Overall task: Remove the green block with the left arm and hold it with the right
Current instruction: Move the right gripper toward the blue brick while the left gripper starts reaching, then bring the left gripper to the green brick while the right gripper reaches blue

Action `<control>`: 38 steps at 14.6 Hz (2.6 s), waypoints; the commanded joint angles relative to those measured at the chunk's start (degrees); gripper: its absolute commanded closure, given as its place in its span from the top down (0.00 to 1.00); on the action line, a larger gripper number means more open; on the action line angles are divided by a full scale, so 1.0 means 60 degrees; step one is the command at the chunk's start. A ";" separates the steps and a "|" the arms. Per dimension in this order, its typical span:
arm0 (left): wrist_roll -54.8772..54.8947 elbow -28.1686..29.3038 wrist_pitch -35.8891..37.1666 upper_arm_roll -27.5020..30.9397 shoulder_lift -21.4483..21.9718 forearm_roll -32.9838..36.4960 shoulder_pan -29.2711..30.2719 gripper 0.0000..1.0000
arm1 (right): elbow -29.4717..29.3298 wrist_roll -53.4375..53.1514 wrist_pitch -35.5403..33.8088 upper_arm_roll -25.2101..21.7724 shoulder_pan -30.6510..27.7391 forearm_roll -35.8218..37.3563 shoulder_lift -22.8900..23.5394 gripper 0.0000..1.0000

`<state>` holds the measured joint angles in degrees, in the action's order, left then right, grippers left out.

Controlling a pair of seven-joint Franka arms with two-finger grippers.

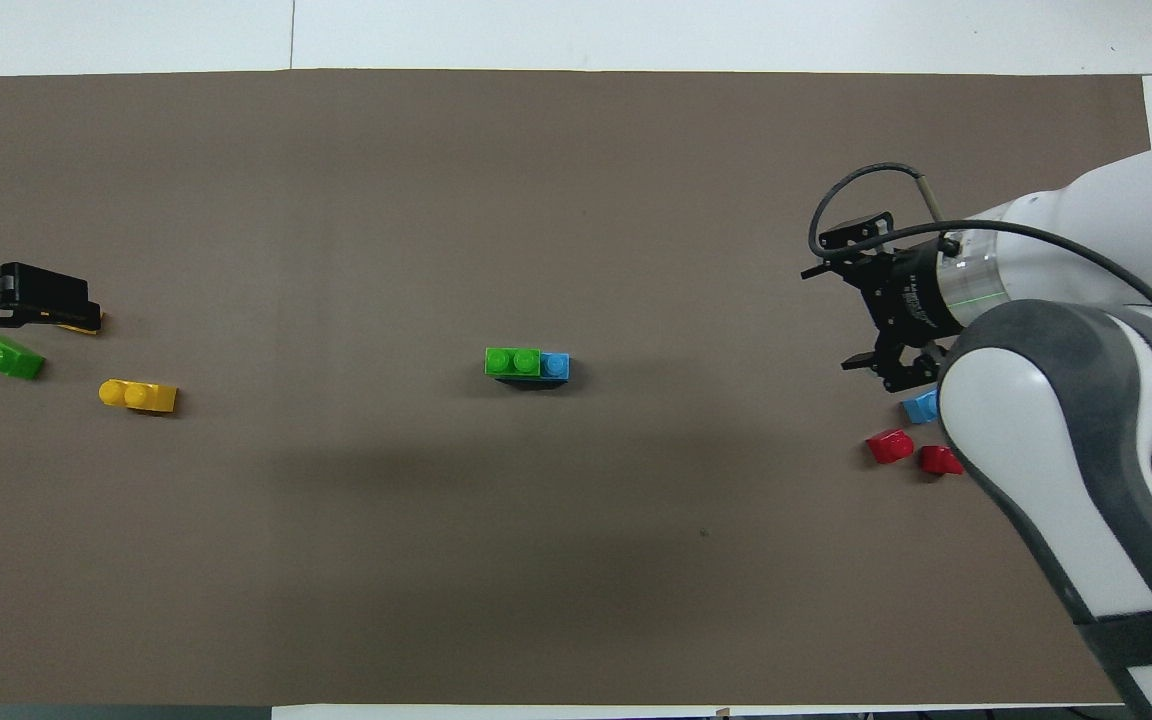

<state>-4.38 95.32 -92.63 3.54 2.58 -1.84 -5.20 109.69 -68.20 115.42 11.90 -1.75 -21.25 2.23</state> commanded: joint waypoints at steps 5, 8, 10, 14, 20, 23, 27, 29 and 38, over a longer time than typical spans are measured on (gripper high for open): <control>-0.2329 0.1135 -0.0178 -0.0180 0.0668 0.0014 -0.0523 1.00 | 0.1010 -0.2050 0.2765 -0.0005 0.1155 -0.1335 0.0665 1.00; -0.3046 0.1513 -0.0265 -0.0180 0.0872 -0.0322 -0.0831 1.00 | 0.0981 -0.2271 0.2884 -0.0005 0.1594 -0.1951 0.1311 1.00; -0.4289 0.2071 -0.0688 -0.0194 0.1121 -0.0367 -0.1225 1.00 | 0.0981 -0.2271 0.2912 -0.0005 0.2091 -0.1967 0.1721 1.00; -0.8573 0.2307 -0.1026 -0.0194 0.1210 -0.0367 -0.2352 1.00 | 0.0382 -0.2300 0.3131 -0.0005 0.2370 -0.2126 0.2497 1.00; -1.4424 0.3023 -0.2402 -0.0194 0.1196 -0.0353 -0.4067 1.00 | -0.0307 -0.2694 0.4521 -0.0035 0.3352 -0.2728 0.3537 1.00; -1.6418 0.3303 -0.3135 -0.0194 0.1050 -0.0353 -0.4654 1.00 | -0.0367 -0.2739 0.5035 -0.0020 0.3558 -0.2728 0.3846 1.00; -1.8251 0.3361 -0.3939 -0.0194 0.0216 -0.0324 -0.5255 1.00 | -0.0352 -0.2841 0.5489 -0.0020 0.3851 -0.2743 0.4095 1.00; -1.8867 0.3493 -0.4496 -0.0180 -0.0092 -0.0294 -0.5460 1.00 | -0.0352 -0.2842 0.5811 -0.0020 0.4011 -0.2743 0.4271 1.00; -2.0333 0.3538 -0.6108 -0.0150 -0.1146 -0.0046 -0.5329 1.00 | -0.0192 -0.2813 0.6164 -0.0049 0.4057 -0.2714 0.4477 0.68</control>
<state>-123.87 115.62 -125.95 2.39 -2.75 -3.38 -37.05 108.64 -84.40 151.28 11.70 22.87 -36.79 28.49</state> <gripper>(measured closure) 0.000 0.220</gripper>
